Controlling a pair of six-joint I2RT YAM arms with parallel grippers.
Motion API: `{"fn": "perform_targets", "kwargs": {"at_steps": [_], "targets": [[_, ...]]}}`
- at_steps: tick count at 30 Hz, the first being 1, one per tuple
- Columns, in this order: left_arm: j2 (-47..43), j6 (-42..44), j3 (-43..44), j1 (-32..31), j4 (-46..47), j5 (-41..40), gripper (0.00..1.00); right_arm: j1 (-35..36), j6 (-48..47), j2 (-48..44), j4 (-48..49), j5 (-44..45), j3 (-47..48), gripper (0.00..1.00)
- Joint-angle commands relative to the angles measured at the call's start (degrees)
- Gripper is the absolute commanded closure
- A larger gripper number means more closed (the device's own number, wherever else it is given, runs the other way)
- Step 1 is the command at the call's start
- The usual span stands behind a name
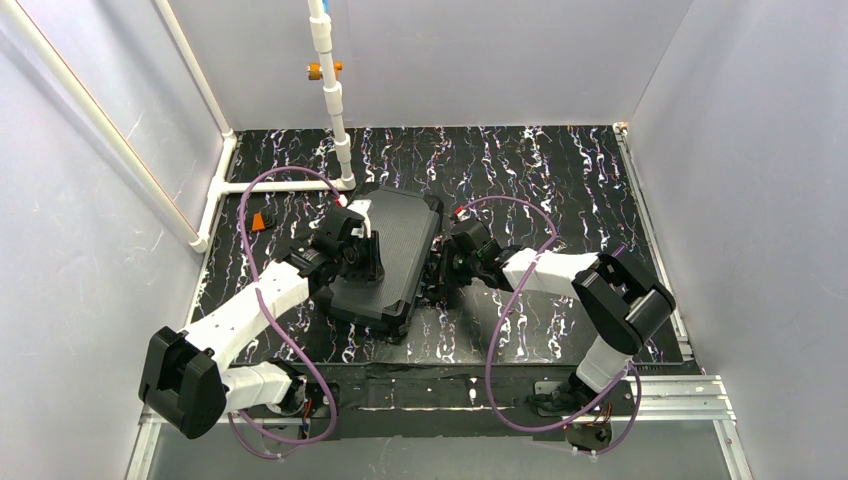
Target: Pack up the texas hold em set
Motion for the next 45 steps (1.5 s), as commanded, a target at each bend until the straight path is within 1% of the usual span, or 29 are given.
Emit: {"fn": "perform_targets", "kwargs": {"at_steps": [1, 11, 18, 21, 29, 32, 38, 45], "targets": [[2.5, -0.2, -4.1, -0.8, -8.7, 1.6, 0.7, 0.5, -1.0, 0.4, -0.5, 0.3, 1.0, 0.91], [2.8, -0.2, -4.0, -0.8, -8.8, 1.6, 0.7, 0.5, -4.5, -1.7, -3.9, 3.2, 4.0, 0.9], [2.8, -0.1, -4.0, -0.8, -8.8, 1.6, 0.7, 0.5, -5.1, -4.8, -7.4, 4.1, 5.1, 0.89], [2.9, -0.1, -4.1, -0.8, -8.8, 1.6, 0.7, 0.5, -5.3, -5.0, -7.7, 6.0, 5.4, 0.89], [2.4, -0.3, -4.2, -0.8, -8.8, 1.7, 0.7, 0.5, -5.2, -2.3, -6.2, 5.5, 5.8, 0.89], [2.4, -0.2, -4.3, -0.8, -8.8, 1.7, 0.7, 0.5, -5.4, -1.1, -3.5, 5.7, 5.8, 0.89], [2.2, -0.2, -4.3, -0.8, -8.8, 1.8, 0.7, 0.5, -5.3, 3.4, -1.5, 4.8, 6.1, 0.89], [2.5, -0.3, -4.3, -0.8, -8.7, 1.7, 0.7, 0.5, -4.0, 5.7, 1.1, 4.7, 3.9, 0.9]]}}
